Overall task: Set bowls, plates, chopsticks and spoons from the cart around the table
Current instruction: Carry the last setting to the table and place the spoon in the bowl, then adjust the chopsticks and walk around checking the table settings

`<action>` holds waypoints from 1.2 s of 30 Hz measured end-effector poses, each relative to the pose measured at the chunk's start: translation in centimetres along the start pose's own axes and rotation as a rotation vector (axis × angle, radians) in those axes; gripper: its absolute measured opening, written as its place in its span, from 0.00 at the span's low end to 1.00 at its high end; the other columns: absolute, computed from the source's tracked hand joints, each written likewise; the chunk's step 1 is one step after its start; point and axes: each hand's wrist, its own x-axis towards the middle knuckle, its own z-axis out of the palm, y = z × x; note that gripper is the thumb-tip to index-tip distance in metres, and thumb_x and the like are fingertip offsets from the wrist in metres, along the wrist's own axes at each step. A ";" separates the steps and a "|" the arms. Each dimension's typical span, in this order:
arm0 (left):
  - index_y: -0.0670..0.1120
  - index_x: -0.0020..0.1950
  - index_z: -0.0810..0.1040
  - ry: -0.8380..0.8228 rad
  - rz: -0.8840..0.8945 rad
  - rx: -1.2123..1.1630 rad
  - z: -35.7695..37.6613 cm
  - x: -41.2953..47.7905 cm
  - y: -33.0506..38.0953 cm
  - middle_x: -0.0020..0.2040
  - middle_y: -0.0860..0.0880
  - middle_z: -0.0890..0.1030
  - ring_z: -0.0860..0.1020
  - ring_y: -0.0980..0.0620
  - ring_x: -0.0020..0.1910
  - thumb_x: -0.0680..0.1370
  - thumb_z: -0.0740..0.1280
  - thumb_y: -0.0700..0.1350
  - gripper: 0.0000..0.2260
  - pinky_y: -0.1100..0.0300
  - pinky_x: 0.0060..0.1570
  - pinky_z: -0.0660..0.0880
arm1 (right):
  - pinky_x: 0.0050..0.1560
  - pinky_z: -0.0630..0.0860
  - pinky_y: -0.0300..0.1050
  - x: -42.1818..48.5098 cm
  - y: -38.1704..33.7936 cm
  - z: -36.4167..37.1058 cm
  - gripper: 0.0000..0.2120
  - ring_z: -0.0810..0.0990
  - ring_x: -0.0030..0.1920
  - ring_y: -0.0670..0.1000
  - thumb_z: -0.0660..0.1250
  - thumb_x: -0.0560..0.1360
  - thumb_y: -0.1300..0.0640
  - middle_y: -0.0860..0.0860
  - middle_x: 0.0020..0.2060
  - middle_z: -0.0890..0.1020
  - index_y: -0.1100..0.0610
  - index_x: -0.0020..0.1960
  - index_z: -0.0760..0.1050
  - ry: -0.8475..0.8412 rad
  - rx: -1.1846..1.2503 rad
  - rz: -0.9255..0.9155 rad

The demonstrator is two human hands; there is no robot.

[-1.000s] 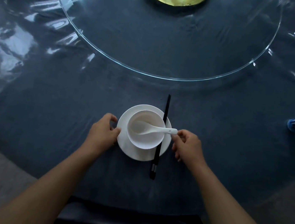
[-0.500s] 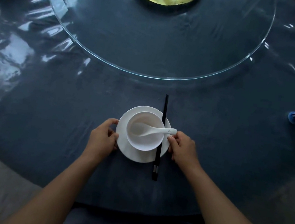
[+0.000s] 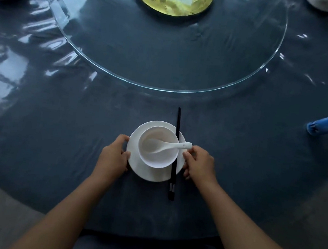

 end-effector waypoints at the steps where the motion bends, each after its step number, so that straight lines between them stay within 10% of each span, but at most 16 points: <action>1: 0.57 0.50 0.71 -0.002 0.005 0.036 0.0 0.0 0.1 0.33 0.48 0.80 0.81 0.48 0.31 0.76 0.63 0.39 0.11 0.55 0.34 0.78 | 0.21 0.77 0.46 -0.1 -0.1 0.0 0.08 0.78 0.21 0.53 0.65 0.79 0.60 0.55 0.25 0.80 0.58 0.40 0.74 0.007 0.001 0.011; 17: 0.46 0.63 0.77 0.110 -0.031 0.444 -2.7 -16.1 -2.8 0.63 0.43 0.80 0.77 0.42 0.62 0.78 0.64 0.51 0.16 0.51 0.61 0.75 | 0.31 0.82 0.51 -10.6 -3.6 -0.4 0.06 0.83 0.29 0.57 0.62 0.75 0.59 0.59 0.35 0.83 0.59 0.43 0.76 -0.379 -0.377 -0.271; 29: 0.49 0.55 0.79 0.404 -0.133 0.308 -15.6 -28.7 -13.0 0.56 0.45 0.82 0.80 0.43 0.53 0.75 0.60 0.51 0.13 0.54 0.47 0.75 | 0.44 0.82 0.51 -24.3 -15.0 17.9 0.10 0.84 0.42 0.57 0.64 0.72 0.54 0.57 0.43 0.85 0.59 0.47 0.79 -0.634 -0.779 -0.851; 36: 0.50 0.69 0.75 0.497 -0.301 0.324 -29.8 -29.5 -27.4 0.68 0.44 0.78 0.77 0.43 0.64 0.78 0.59 0.52 0.20 0.54 0.60 0.75 | 0.41 0.71 0.45 -28.9 -25.1 34.8 0.11 0.80 0.48 0.57 0.64 0.73 0.47 0.54 0.47 0.81 0.54 0.47 0.72 -0.657 -0.882 -1.039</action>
